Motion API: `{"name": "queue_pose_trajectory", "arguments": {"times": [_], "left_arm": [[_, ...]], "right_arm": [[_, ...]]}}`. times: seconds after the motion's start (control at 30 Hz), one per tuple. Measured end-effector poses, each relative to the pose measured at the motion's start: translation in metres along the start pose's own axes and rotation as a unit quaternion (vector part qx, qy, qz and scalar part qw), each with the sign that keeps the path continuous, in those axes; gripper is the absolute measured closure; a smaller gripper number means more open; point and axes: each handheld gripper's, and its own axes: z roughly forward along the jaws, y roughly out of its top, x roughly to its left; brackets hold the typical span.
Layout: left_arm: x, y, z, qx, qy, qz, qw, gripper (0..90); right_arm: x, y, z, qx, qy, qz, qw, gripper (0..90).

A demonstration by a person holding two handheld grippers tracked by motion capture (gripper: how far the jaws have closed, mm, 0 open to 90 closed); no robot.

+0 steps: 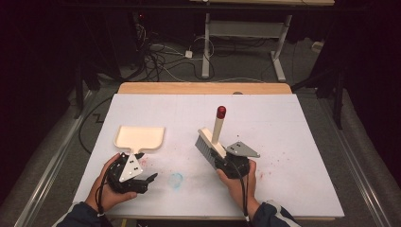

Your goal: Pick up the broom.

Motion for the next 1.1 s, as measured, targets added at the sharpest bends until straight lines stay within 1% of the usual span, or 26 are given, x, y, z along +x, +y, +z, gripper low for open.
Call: {"name": "queue_pose_trajectory", "arguments": {"times": [0.03, 0.07, 0.1, 0.17, 0.37, 0.4, 0.47, 0.5, 0.53, 0.57, 0.6, 0.63, 0.67, 0.7, 0.73, 0.77, 0.8, 0.83, 0.87, 0.9, 0.93, 0.97, 1.0, 1.03, 1.07, 1.1], "left_arm": [[0.0, 0.0, 0.0, 0.001, 0.0, 0.0, 1.0, 19.9], [-0.001, 0.0, 0.0, 0.001, -0.001, 0.0, 1.0, 19.9], [-0.001, 0.0, 0.0, 0.001, -0.001, 0.001, 1.0, 19.9], [-0.001, 0.0, 0.0, 0.0, -0.002, 0.001, 1.0, 19.9], [-0.002, 0.0, 0.0, 0.0, -0.002, 0.003, 1.0, 20.0], [-0.002, 0.0, 0.0, -0.001, -0.002, 0.003, 1.0, 20.0], [-0.002, 0.001, 0.0, -0.001, -0.003, 0.003, 1.0, 20.0], [-0.002, 0.0, 0.0, 0.0, -0.003, 0.003, 1.0, 20.0], [-0.002, 0.0, 0.0, 0.001, -0.003, 0.004, 1.0, 20.0], [-0.002, 0.0, 0.0, 0.001, -0.003, 0.004, 1.0, 20.0], [-0.002, 0.0, 0.0, 0.002, -0.002, 0.004, 1.0, 20.0], [-0.001, 0.0, 0.0, 0.002, -0.002, 0.004, 1.0, 20.0], [-0.001, 0.0, -0.001, 0.002, -0.002, 0.004, 1.0, 20.0], [-0.001, 0.0, -0.001, 0.002, -0.002, 0.003, 1.0, 20.0], [-0.001, 0.0, -0.001, 0.001, -0.001, 0.003, 1.0, 20.0], [-0.001, 0.0, -0.001, 0.002, -0.002, 0.004, 1.0, 20.0], [-0.001, 0.0, 0.0, 0.002, -0.002, 0.004, 1.0, 20.0], [-0.001, 0.0, 0.0, 0.002, -0.002, 0.005, 1.0, 20.0], [-0.001, 0.0, 0.0, 0.002, -0.002, 0.005, 1.0, 20.0], [-0.002, 0.0, 0.0, 0.003, -0.002, 0.005, 1.0, 20.0], [-0.002, 0.0, 0.0, 0.004, -0.002, 0.006, 1.0, 20.0], [-0.002, 0.0, 0.0, 0.003, -0.002, 0.006, 1.0, 20.0], [-0.002, 0.001, 0.001, 0.004, -0.002, 0.006, 1.0, 20.0], [-0.003, 0.001, 0.001, 0.004, -0.002, 0.007, 1.0, 20.0], [-0.003, 0.001, 0.001, 0.005, -0.002, 0.008, 1.0, 20.0], [-0.003, 0.001, 0.001, 0.006, -0.002, 0.01, 0.9999, 20.0]], "right_arm": [[0.0, 0.0, 0.0, 0.0, 0.0, 0.0, 1.0, 68.2], [-0.002, 0.0, -0.004, 0.004, -0.01, 0.005, 0.9999, 68.2], [-0.002, 0.0, -0.004, 0.004, -0.01, 0.005, 0.9999, 68.2], [-0.004, -0.002, -0.007, 0.005, -0.011, 0.021, 0.9997, 68.2], [-0.006, 0.0, -0.011, 0.006, -0.007, 0.017, 0.9998, 68.2], [-0.007, 0.002, -0.013, 0.005, 0.001, 0.015, 0.9999, 68.2], [-0.007, 0.003, -0.014, 0.004, 0.003, 0.012, 0.9999, 68.2], [-0.01, 0.007, -0.018, -0.006, 0.019, 0.008, 0.9998, 68.2], [-0.011, 0.009, -0.02, -0.011, 0.026, 0.004, 0.9996, 68.2], [-0.011, 0.009, -0.02, -0.011, 0.026, 0.004, 0.9996, 68.2], [-0.012, 0.012, -0.023, -0.016, 0.037, -0.004, 0.9992, 68.2], [-0.015, 0.017, -0.03, -0.028, 0.059, -0.026, 0.9975, 68.1], [-0.015, 0.017, -0.03, -0.028, 0.059, -0.026, 0.9975, 68.1], [-0.017, 0.019, -0.034, -0.029, 0.065, -0.036, 0.9968, 68.1], [-0.02, 0.021, -0.038, -0.035, 0.086, -0.05, 0.9944, 68.1], [-0.026, 0.023, -0.047, -0.04, 0.115, -0.086, 0.9889, 68.1], [-0.029, 0.022, -0.051, -0.04, 0.129, -0.103, 0.9855, 68.1], [-0.029, 0.022, -0.051, -0.04, 0.129, -0.103, 0.9855, 68.1], [-0.033, 0.019, -0.059, -0.038, 0.156, -0.141, 0.9769, 68.1], [-0.033, 0.019, -0.059, -0.038, 0.156, -0.141, 0.9769, 68.1], [-0.036, 0.016, -0.062, -0.034, 0.175, -0.154, 0.9719, 68.0], [-0.039, 0.014, -0.064, -0.033, 0.203, -0.171, 0.9636, 68.0], [-0.041, 0.011, -0.066, -0.026, 0.221, -0.183, 0.9575, 68.0], [-0.043, 0.007, -0.067, -0.021, 0.24, -0.197, 0.9504, 68.0], [-0.045, 0.004, -0.068, -0.014, 0.254, -0.209, 0.9443, 68.0], [-0.049, -0.002, -0.066, 0.004, 0.274, -0.225, 0.9348, 67.9]]}}
